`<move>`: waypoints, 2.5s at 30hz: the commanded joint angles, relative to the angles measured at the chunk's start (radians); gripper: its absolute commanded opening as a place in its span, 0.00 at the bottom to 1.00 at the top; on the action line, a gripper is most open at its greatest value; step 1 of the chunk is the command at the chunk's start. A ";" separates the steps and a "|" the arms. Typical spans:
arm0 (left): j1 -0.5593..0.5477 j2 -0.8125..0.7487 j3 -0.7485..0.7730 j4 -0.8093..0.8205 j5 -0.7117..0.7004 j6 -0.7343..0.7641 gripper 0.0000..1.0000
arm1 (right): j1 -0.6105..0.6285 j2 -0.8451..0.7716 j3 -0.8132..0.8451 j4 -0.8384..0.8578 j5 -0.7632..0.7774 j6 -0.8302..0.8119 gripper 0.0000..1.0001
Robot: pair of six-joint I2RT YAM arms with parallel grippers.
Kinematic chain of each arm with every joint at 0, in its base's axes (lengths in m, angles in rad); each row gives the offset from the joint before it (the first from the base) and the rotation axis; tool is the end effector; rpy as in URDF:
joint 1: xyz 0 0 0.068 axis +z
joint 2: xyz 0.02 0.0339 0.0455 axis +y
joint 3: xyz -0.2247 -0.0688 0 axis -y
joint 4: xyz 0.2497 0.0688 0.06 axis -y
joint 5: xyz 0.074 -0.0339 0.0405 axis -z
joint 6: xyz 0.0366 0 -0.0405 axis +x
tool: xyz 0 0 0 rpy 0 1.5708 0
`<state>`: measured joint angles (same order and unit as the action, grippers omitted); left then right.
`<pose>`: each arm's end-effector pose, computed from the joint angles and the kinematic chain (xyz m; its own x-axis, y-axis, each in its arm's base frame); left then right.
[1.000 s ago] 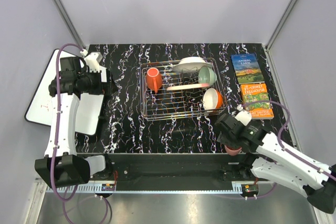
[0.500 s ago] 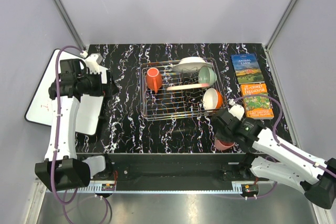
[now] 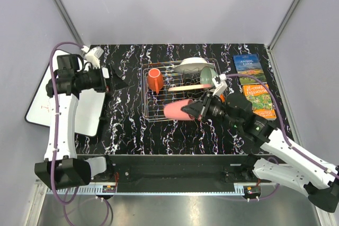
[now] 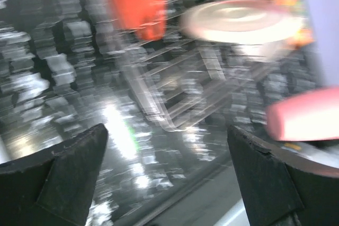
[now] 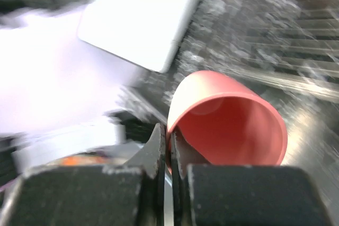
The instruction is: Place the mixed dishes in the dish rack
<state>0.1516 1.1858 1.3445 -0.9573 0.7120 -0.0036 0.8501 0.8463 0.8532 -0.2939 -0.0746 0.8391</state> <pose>0.2445 0.0132 0.3476 -0.7094 -0.1111 -0.6960 0.3337 0.8168 -0.4706 0.1473 0.1719 0.3122 -0.7174 0.3076 -0.6251 -0.3931 0.5620 0.7277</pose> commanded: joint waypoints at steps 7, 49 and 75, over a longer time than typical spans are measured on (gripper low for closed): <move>-0.014 0.124 0.119 0.035 0.774 -0.174 0.99 | -0.043 0.292 0.006 1.055 -0.419 0.254 0.00; -0.026 0.081 0.035 0.032 0.811 -0.111 0.99 | -0.097 0.827 0.236 1.573 -0.421 0.569 0.00; -0.029 0.107 0.068 0.043 0.735 -0.104 0.00 | -0.057 0.850 0.193 1.477 -0.459 0.543 0.10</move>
<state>0.1303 1.2976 1.3811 -0.9493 1.4307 -0.1192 0.7677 1.7329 1.0599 1.2507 -0.5056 1.4364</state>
